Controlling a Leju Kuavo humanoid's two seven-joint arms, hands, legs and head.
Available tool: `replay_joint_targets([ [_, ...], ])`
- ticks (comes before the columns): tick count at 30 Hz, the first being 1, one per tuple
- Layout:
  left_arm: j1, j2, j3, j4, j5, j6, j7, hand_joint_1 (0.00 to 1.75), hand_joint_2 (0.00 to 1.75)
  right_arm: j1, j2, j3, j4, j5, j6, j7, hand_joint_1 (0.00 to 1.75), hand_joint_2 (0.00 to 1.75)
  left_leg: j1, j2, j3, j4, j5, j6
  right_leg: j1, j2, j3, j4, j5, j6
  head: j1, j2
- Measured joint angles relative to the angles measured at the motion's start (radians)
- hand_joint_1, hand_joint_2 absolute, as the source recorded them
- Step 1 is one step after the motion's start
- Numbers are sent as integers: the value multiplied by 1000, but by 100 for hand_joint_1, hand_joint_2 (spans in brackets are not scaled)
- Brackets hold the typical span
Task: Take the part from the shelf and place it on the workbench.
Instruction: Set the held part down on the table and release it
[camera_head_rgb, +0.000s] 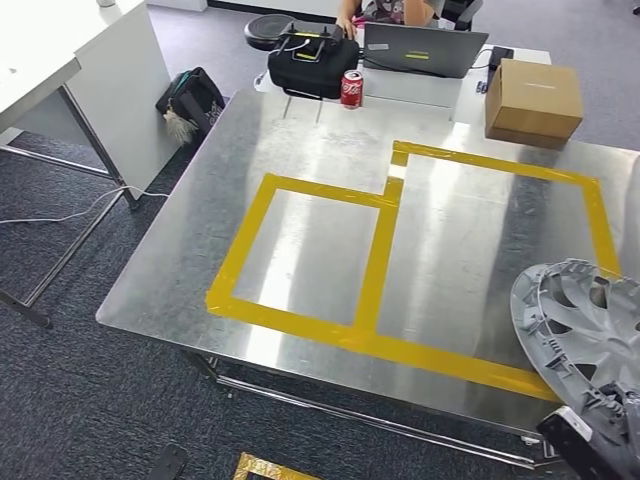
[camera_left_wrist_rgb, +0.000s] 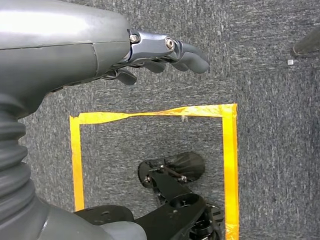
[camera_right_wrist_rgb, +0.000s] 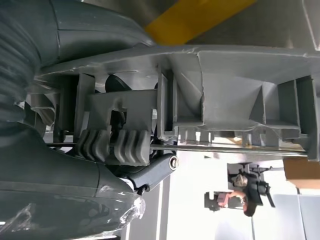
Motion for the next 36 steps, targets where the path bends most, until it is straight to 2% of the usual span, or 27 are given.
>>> replay_joint_targets([
  [2,-5,-1,-3,0,-6,3,6,0,175,-39,-40,9,36,11,12,16,175,175,0,0,0,0,1,0,0,1,0,0,1,0,0,0],
  [4,-22,-10,-11,0,-15,15,46,0,175,-94,-86,34,88,40,11,40,175,175,-1,0,0,0,2,0,-1,0,-1,0,3,1,0,0],
  [8,-71,-41,-36,0,-24,25,129,0,175,-209,-154,145,200,105,-13,93,175,175,-2,0,-2,0,6,1,-1,-1,-1,0,7,3,0,0],
  [12,-92,-57,-57,0,-19,25,136,0,175,-286,-206,276,280,127,-36,131,175,175,-1,0,-2,0,9,1,-1,0,-4,0,10,3,0,0],
  [16,-92,-58,-70,0,-16,25,135,0,175,-315,-243,341,320,126,-46,146,175,175,0,0,-3,0,10,0,-1,0,-5,0,10,3,0,0],
  [22,-93,-59,-81,0,-17,22,138,0,175,-347,-268,399,355,133,-40,126,175,175,0,1,-5,0,10,-1,0,1,-7,1,11,2,0,0],
  [28,-105,-66,-108,0,-23,12,161,0,175,-461,-271,534,448,166,-31,127,175,175,0,3,-6,0,13,-3,0,6,-14,1,15,0,0,0],
  [32,-116,-78,-145,0,-39,-1,188,0,175,-465,-278,601,461,164,-51,139,175,175,1,-1,-7,-1,14,-3,0,-1,-12,1,13,1,0,0],
  [36,-119,-84,-177,0,-34,-3,198,0,175,-484,-276,677,476,175,-81,109,175,175,2,3,-9,-1,15,-4,0,4,-12,2,16,-2,0,0],
])
